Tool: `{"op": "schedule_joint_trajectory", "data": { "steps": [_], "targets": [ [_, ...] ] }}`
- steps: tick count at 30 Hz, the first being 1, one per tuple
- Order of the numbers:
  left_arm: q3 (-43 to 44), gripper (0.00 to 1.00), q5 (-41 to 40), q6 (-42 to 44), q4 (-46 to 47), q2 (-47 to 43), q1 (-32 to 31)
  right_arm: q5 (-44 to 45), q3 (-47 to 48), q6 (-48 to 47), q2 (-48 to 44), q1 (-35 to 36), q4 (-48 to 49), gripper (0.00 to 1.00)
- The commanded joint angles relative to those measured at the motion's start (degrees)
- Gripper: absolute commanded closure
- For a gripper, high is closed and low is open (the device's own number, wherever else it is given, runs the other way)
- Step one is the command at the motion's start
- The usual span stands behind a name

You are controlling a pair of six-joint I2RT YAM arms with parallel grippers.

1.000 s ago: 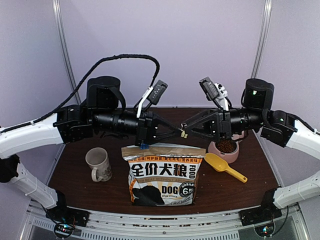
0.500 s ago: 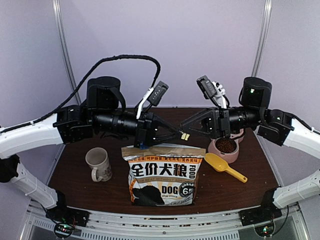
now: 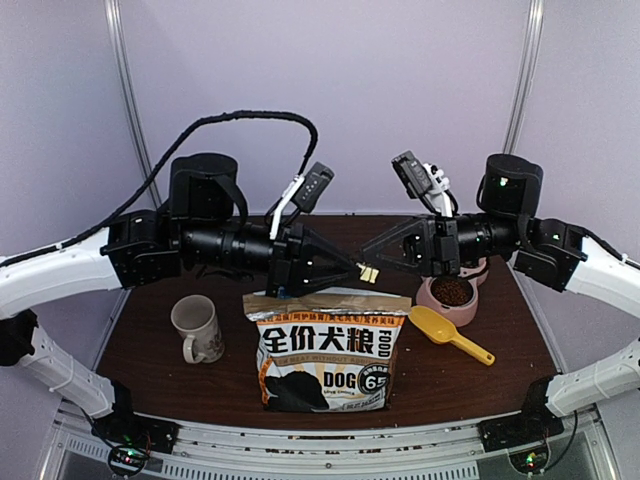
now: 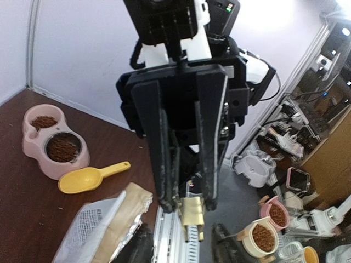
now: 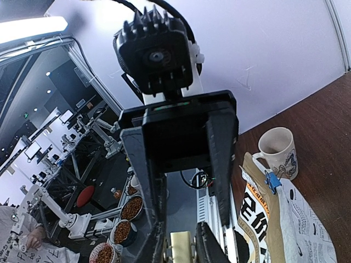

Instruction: Serve the pet food

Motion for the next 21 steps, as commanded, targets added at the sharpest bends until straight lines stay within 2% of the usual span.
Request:
{"op": "schedule_joint_trajectory", "data": {
  "steps": [1, 3, 6, 10, 15, 21],
  "targets": [
    [-1.1, 0.40, -6.4, 3.0, -2.1, -4.3, 0.8, 1.7, 2.1, -3.4, -0.5, -0.1, -1.4, 0.99],
    [-2.5, 0.32, -8.9, 4.3, -4.1, -6.6, 2.0, 4.7, 4.2, -7.4, 0.5, 0.0, -6.4, 0.99],
    [-7.0, 0.25, -9.6, 5.3, -5.1, -10.8, 5.8, 9.2, 7.9, -12.6, 3.5, -0.1, -13.3, 1.00],
    [-14.3, 0.22, -6.1, 6.1, -6.0, -14.7, 13.4, 14.6, 11.9, -16.1, 8.0, 0.0, -17.5, 1.00],
    [-20.2, 0.25, -3.4, 7.9, -7.4, -18.0, 17.8, 17.8, 16.2, -19.3, 14.0, 0.3, -20.4, 1.00],
    [-22.2, 0.41, -2.4, 8.7, -8.8, -18.7, 18.5, 18.9, 19.2, -20.5, 19.4, 1.5, -20.9, 1.00]
  ]
}}
